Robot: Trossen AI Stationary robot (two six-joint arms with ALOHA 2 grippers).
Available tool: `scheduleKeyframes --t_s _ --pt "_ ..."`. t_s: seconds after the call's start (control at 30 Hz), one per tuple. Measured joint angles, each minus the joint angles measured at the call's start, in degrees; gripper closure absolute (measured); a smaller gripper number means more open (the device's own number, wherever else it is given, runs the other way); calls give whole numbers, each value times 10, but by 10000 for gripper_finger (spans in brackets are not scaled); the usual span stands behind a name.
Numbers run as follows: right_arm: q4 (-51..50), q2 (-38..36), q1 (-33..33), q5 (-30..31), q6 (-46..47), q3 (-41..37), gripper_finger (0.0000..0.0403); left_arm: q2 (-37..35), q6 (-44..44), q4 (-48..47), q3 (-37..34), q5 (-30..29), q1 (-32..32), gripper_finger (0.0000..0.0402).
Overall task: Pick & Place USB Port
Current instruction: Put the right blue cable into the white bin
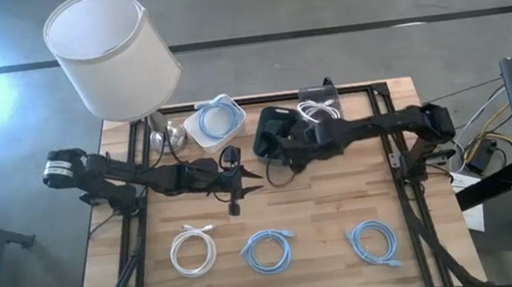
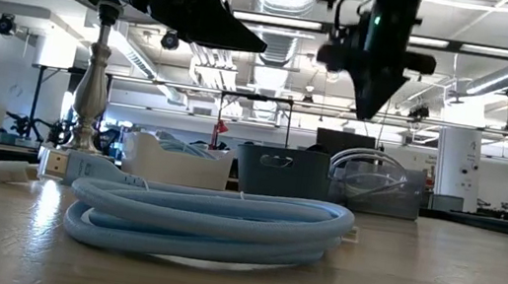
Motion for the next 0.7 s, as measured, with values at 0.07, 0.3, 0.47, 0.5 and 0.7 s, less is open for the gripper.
scheduleKeyframes --t_s 0.07,0.3,0.47,0.5,0.7 --pt "-1 -8 28 -26 17 2 341 0 0 -1 0 0 0 286" --pt "-81 -24 128 -74 179 1 321 0 -6 -4 0 0 0 286" --pt "-122 -24 195 -154 293 0 305 0 -5 -3 0 0 0 286" --pt "-120 -24 209 -174 300 0 303 0 -3 -2 0 0 0 286" --pt "-117 -24 289 -245 305 -8 300 0 19 19 0 0 0 286"
